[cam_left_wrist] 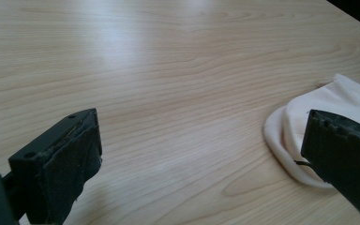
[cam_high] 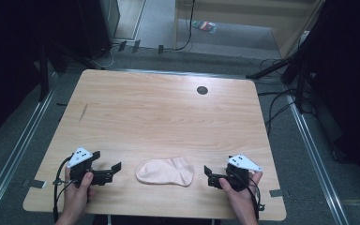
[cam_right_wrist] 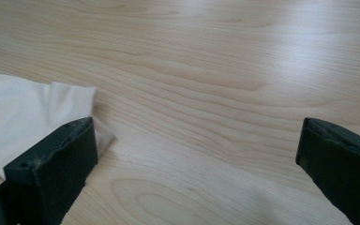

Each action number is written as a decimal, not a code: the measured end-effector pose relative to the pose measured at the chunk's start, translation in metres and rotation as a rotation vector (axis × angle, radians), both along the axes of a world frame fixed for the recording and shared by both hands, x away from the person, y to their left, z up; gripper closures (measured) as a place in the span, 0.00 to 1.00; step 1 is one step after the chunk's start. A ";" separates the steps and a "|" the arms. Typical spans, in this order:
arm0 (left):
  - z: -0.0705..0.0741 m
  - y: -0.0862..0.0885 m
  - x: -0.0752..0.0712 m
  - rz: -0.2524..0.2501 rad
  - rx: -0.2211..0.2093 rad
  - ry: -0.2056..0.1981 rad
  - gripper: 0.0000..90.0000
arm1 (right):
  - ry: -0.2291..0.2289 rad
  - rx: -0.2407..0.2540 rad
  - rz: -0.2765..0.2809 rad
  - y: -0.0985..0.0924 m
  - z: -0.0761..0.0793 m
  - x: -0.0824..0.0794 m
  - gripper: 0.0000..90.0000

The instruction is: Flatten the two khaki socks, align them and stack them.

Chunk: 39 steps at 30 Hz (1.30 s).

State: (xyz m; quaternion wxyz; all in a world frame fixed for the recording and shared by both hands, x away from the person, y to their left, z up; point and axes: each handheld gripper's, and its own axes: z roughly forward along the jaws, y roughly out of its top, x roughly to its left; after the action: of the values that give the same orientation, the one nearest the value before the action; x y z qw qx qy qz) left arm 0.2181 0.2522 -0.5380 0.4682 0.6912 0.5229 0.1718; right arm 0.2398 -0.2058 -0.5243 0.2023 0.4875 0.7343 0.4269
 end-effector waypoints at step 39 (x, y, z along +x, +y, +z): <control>-0.013 0.127 -0.018 0.212 0.060 -0.013 0.00 | 0.038 0.029 -0.276 -0.136 -0.021 -0.018 0.00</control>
State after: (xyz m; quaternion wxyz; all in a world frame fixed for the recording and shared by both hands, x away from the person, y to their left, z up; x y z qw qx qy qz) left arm 0.2004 0.3790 -0.5508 0.4299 0.6445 0.5849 0.2403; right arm 0.2221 -0.3414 -0.5455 0.2379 0.5948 0.6578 0.3962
